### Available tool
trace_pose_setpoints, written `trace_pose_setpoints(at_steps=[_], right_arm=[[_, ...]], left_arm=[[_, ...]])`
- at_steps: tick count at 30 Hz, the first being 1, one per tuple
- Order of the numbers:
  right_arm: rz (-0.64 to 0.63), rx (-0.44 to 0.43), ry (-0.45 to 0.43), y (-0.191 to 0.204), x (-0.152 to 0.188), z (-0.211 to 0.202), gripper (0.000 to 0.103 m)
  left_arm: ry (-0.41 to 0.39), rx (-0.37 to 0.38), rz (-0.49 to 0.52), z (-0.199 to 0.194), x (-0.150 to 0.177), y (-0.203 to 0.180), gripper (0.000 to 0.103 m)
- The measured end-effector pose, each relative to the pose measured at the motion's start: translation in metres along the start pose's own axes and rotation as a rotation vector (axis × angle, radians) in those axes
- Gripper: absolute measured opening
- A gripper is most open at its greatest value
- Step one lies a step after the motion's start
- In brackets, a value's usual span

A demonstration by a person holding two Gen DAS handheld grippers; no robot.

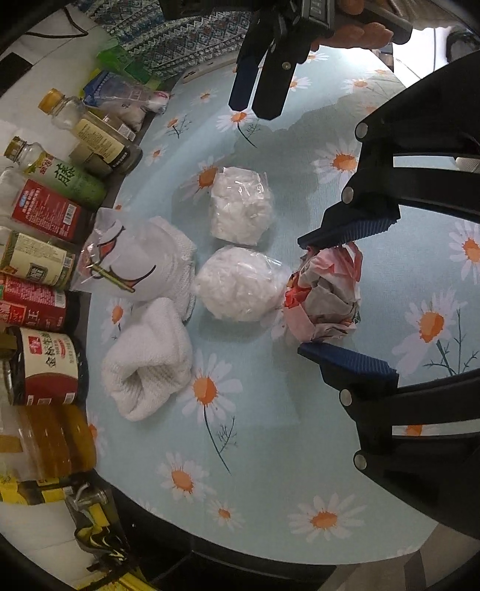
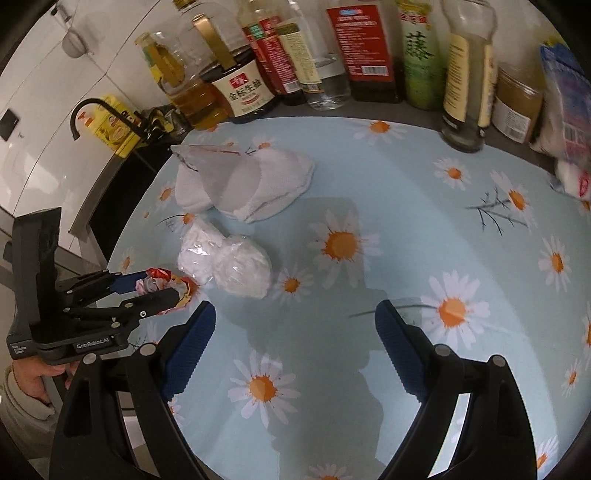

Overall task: Collect trash
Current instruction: 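Grasp the crumpled pink-red wrapper with the left tool, then grasp the clear bag of white tissue with the right tool while the left tool holds the wrapper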

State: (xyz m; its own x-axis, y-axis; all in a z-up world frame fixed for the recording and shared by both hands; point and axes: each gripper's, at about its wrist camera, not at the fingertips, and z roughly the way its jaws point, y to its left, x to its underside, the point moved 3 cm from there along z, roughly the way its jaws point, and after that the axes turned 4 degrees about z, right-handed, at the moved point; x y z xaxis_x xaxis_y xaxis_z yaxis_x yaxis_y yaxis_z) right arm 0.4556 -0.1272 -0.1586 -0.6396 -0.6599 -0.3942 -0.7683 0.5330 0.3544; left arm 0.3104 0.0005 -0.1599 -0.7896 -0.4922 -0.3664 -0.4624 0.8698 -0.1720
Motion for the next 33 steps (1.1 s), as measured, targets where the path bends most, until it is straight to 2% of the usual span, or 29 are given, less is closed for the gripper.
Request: trace_pose_setpoints(at_steps=[9,12,17,22,26,30,33], right_arm=[[-0.076,-0.016,0.029,0.019,-0.006,0.018,0.087],[-0.097,-0.022,0.047,0.024,-0.01,0.029,0.078],[-0.125,-0.041,0.09,0.033,-0.013,0.052,0.073],[-0.16,-0.019,0.085,0.042,-0.015,0.062,0.073],[-0.163,-0.007,0.1,0.042,-0.018,0.073,0.064],[-0.179,-0.013,0.095,0.046,-0.019,0.077,0.049],[-0.18,-0.018,0.093,0.048,-0.019,0.077,0.049]], left_arm=[[-0.044,-0.014,-0.064,-0.03,0.018,0.014,0.05],[-0.052,-0.022,-0.092,-0.037,0.027,0.022,0.05],[-0.051,-0.041,-0.137,-0.047,0.044,0.036,0.05],[-0.049,-0.052,-0.171,-0.052,0.054,0.047,0.05],[-0.049,-0.057,-0.187,-0.054,0.058,0.05,0.05],[-0.045,-0.059,-0.208,-0.054,0.062,0.054,0.05],[-0.038,-0.062,-0.211,-0.054,0.065,0.054,0.05]])
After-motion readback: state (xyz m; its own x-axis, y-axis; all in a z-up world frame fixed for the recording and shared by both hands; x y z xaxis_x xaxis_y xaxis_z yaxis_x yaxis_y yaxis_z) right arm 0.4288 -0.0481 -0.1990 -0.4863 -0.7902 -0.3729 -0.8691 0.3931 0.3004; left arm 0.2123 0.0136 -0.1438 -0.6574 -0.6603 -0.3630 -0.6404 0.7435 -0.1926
